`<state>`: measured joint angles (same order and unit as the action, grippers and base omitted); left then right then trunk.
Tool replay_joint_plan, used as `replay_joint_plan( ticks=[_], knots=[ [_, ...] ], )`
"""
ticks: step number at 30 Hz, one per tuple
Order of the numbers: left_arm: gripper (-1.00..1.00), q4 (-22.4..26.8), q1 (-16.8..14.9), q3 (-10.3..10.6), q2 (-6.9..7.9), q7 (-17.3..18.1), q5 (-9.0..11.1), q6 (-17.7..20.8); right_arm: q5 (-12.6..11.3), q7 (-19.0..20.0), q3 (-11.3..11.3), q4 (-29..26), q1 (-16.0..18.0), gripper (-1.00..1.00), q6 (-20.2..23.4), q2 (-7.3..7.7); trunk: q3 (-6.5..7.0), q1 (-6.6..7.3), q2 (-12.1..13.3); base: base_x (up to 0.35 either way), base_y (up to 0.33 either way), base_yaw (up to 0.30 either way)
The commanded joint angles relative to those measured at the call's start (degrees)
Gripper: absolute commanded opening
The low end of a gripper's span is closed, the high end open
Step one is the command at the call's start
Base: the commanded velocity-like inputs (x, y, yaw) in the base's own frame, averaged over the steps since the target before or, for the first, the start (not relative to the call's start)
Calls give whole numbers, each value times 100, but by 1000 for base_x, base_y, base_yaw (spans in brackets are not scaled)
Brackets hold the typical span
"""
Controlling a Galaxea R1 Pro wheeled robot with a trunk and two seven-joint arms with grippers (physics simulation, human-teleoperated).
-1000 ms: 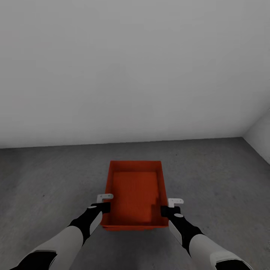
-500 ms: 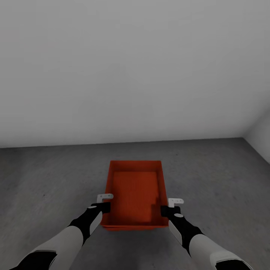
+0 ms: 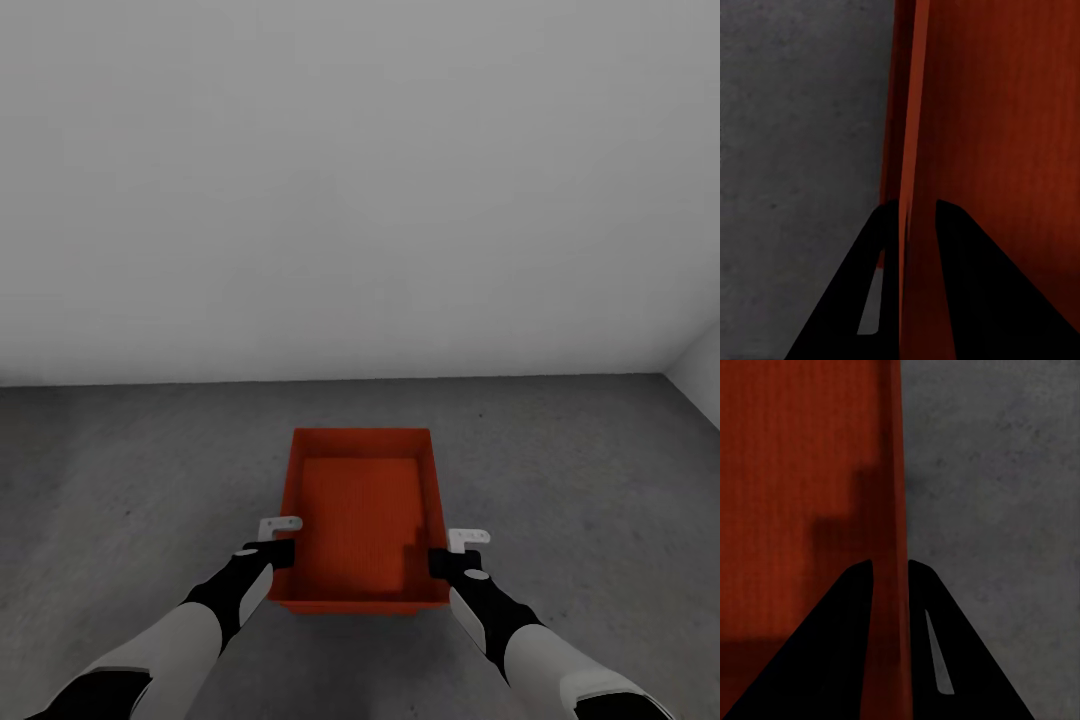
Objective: Move the two storage containers from the living room to the garage. In the garage, place one container on the floor and stack the other container on top of it (either order is fine).
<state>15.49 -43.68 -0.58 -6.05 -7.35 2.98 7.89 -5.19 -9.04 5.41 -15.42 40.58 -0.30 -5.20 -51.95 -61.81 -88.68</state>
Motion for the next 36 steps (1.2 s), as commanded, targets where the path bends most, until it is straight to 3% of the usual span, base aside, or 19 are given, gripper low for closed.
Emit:
replay_joint_plan(
  ticks=[1, 36],
  knots=[
    [-100, 33, 0, -100, -1, -196, -105, -34, -79, -45, -139, 13, 3, -100, -6, 2, -3, 0, -2, 0, 0, 2],
    [-100, 23, 0, -96, -10, -196, -111, -34, -79, -54, -136, 13, 3, -100, -14, 1, -3, 0, -2, 0, 0, 0]
  ],
)
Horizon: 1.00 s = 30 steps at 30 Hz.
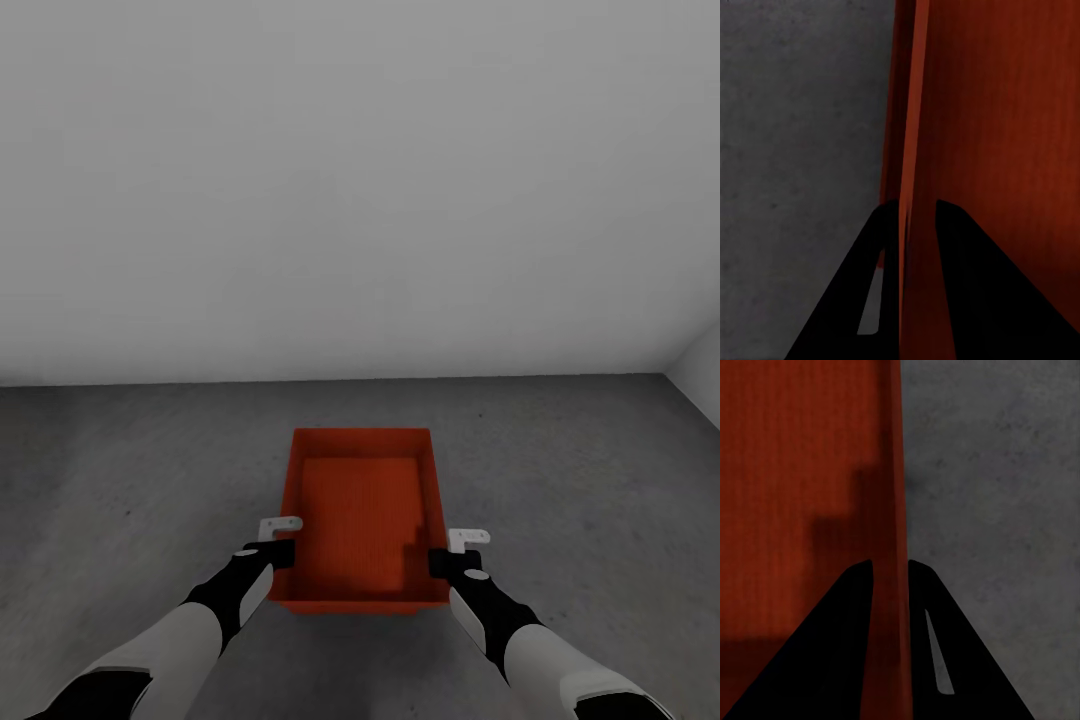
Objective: Move the two storage containers from the living room to the garage. In the garage, place one container on the floor and stack the other container on top of it (either order is fine).
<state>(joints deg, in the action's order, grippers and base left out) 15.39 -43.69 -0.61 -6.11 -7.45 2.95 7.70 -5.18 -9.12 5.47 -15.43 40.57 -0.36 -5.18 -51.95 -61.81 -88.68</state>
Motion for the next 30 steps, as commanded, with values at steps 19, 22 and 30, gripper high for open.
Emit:
replay_joint_plan(
  ticks=[19, 22, 30],
  knots=[
    [-100, 30, 1, -91, -4, -188, -103, -6, -71, -46, -143, 14, 3, -100, -8, 0, -3, 0, -2, 0, 0, 0],
    [-100, 33, 1, -95, -4, -187, -102, -6, -71, -46, -143, 14, 3, -100, -8, 0, -3, 0, -2, 0, 0, 0],
    [-100, 40, 1, -95, -4, -186, -102, -2, -71, -46, -143, 14, 3, -100, -4, 0, -3, 0, -2, 0, 0, 0]
  ],
)
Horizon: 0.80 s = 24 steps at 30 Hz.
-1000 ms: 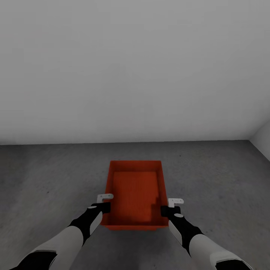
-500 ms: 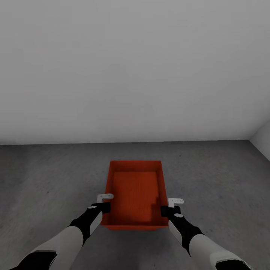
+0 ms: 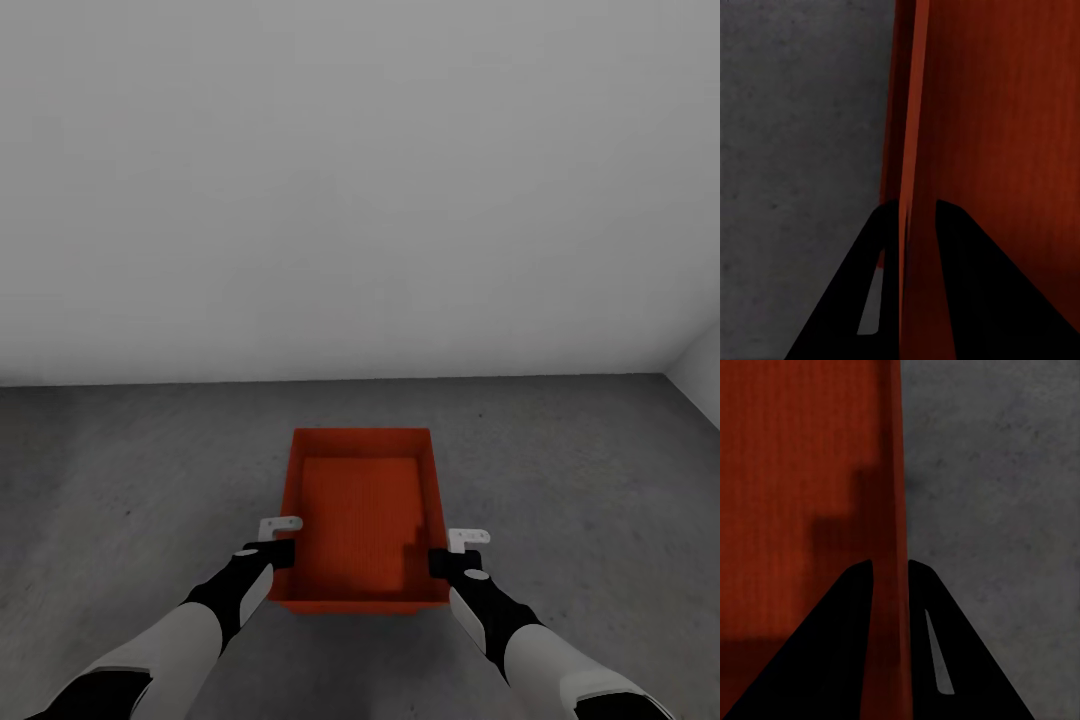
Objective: Move the two storage containers from the living room to the garage. In the garage, place one container on the floor and stack the other container on top of it (either order is fine).
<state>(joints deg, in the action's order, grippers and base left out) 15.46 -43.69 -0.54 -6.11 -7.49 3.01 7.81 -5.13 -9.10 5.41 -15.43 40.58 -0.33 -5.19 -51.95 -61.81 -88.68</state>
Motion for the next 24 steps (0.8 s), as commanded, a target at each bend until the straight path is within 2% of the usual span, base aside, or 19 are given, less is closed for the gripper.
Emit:
replay_joint_plan(
  ticks=[1, 8, 17, 24],
  knots=[
    [-100, 34, 1, -100, -4, -180, -106, -13, -75, -48, -137, 14, 3, -100, -6, 0, -3, 0, -2, 0, 0, 0],
    [-100, 36, 1, -104, -4, -175, -99, -10, -75, -48, -137, 14, 3, -100, -3, 0, -3, 0, -2, 0, 0, 0],
    [-100, 36, 1, -104, -4, -175, -99, -10, -75, -48, -137, 14, 3, -100, -2, -1, -165, -197, -363, 0, 0, 0],
    [-100, 36, 1, -104, -4, -173, -99, -15, -75, -48, -137, 14, 3, -100, -2, -8, -165, -197, -363, 0, 0, 0]
  ],
)
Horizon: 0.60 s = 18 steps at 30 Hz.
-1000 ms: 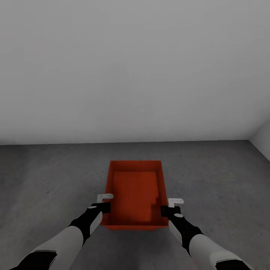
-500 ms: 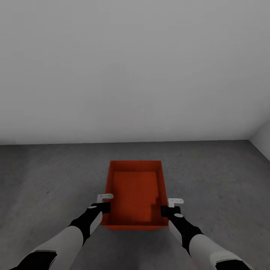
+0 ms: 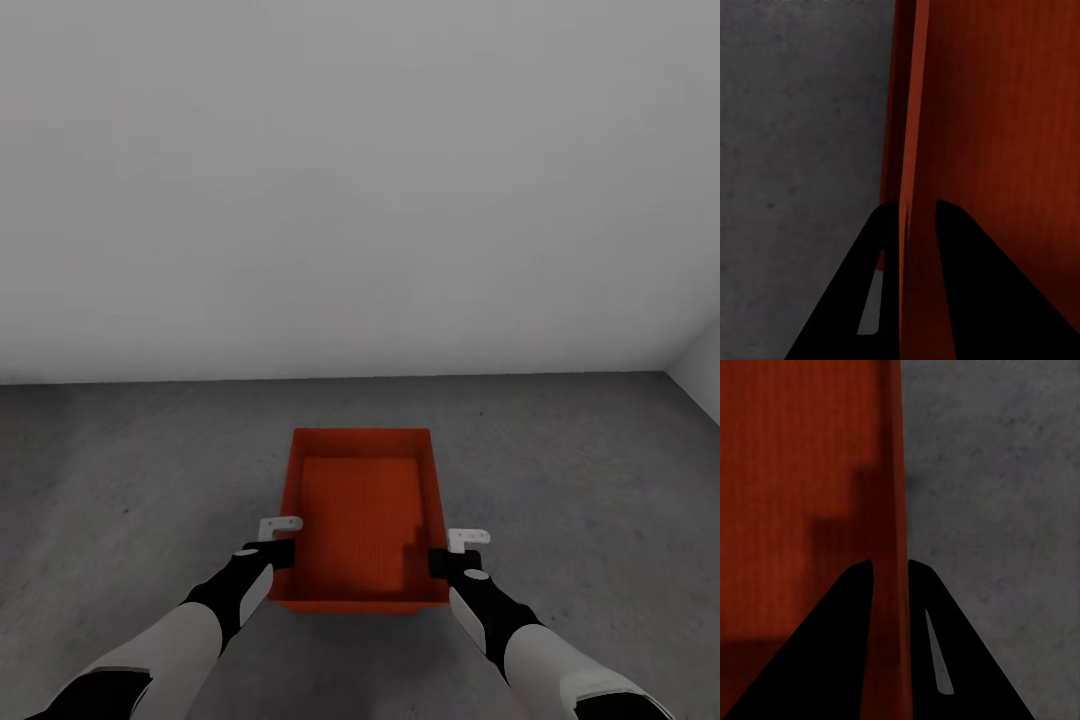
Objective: Move the two storage containers from the living room to the garage. In the garage, place one container on the floor and stack the other container on top of it (either order is fine).
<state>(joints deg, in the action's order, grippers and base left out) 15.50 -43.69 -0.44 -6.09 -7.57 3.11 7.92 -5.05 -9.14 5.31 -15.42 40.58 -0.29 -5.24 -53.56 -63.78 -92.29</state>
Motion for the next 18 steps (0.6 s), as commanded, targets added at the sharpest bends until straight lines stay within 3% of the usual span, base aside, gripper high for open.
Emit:
replay_joint_plan(
  ticks=[1, 18],
  knots=[
    [-100, 32, 1, -114, -3, -166, -109, -27, -84, -44, -126, 13, 2, -100, -6, -1, -3, 0, -2, 0, 0, 0],
    [-100, 32, 1, -122, 3, -166, -101, -28, -81, -44, -118, 13, 2, -100, -6, -11, -3, 0, -2, 0, 0, 0]
  ],
)
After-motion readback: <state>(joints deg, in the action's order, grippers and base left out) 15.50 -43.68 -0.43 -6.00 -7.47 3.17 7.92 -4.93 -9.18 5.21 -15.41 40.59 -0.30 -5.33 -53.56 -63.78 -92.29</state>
